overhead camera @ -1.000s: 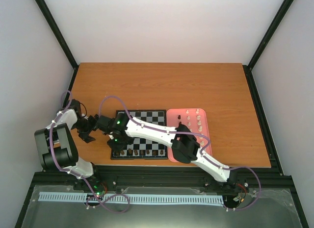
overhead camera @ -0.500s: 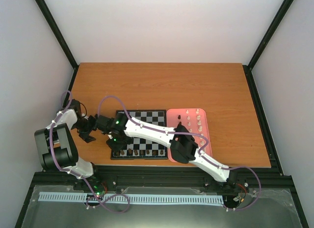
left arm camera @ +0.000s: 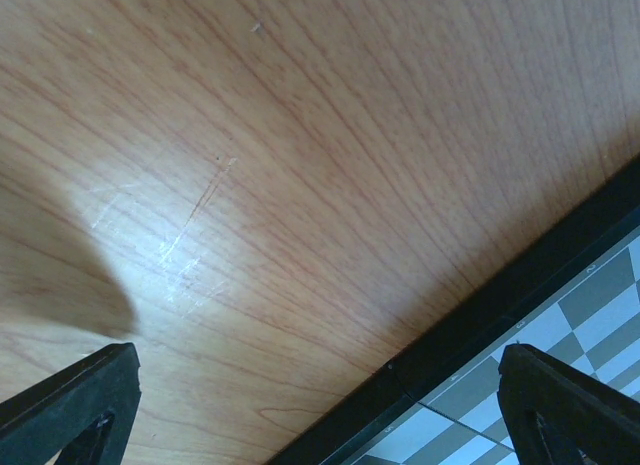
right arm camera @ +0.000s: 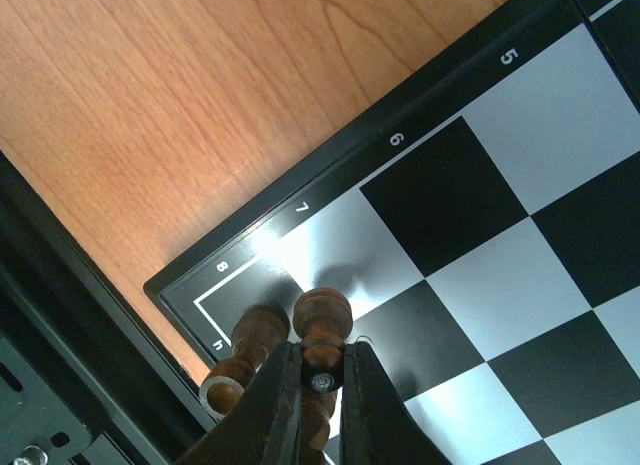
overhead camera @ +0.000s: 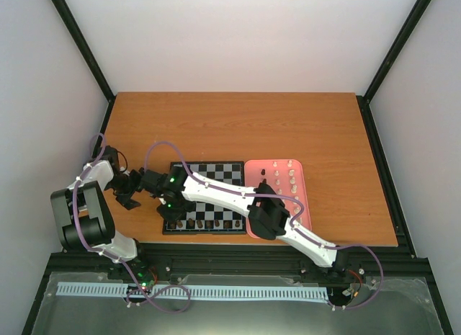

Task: Set up the chess pieces on the board
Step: Place the chess piece on the chessboard, then adjust the chess piece on the chessboard.

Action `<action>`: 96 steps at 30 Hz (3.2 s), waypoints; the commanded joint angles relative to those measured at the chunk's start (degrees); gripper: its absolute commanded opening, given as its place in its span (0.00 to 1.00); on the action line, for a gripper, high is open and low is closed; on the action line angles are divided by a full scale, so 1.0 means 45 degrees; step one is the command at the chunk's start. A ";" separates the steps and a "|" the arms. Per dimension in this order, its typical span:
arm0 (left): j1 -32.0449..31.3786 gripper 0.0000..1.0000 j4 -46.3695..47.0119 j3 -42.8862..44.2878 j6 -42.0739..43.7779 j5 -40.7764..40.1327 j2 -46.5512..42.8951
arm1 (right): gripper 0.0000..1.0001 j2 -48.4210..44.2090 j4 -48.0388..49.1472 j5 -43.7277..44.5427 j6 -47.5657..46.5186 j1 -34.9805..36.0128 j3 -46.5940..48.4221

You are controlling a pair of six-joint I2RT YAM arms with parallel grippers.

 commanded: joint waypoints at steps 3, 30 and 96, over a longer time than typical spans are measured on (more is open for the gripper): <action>0.0098 1.00 0.0098 0.0229 -0.0117 0.0192 0.0081 | 0.05 0.0337 -0.0014 -0.0005 -0.0071 -0.0087 0.0443; 0.0095 1.00 0.0210 0.0232 -0.0043 0.0263 0.0310 | 0.18 0.0437 0.0125 0.0094 -0.0149 -0.0254 0.0723; 0.0098 1.00 -0.2487 0.1054 0.1183 -0.1513 -0.1997 | 0.04 -0.0848 0.2568 -0.4867 -0.3826 -0.1990 -0.2788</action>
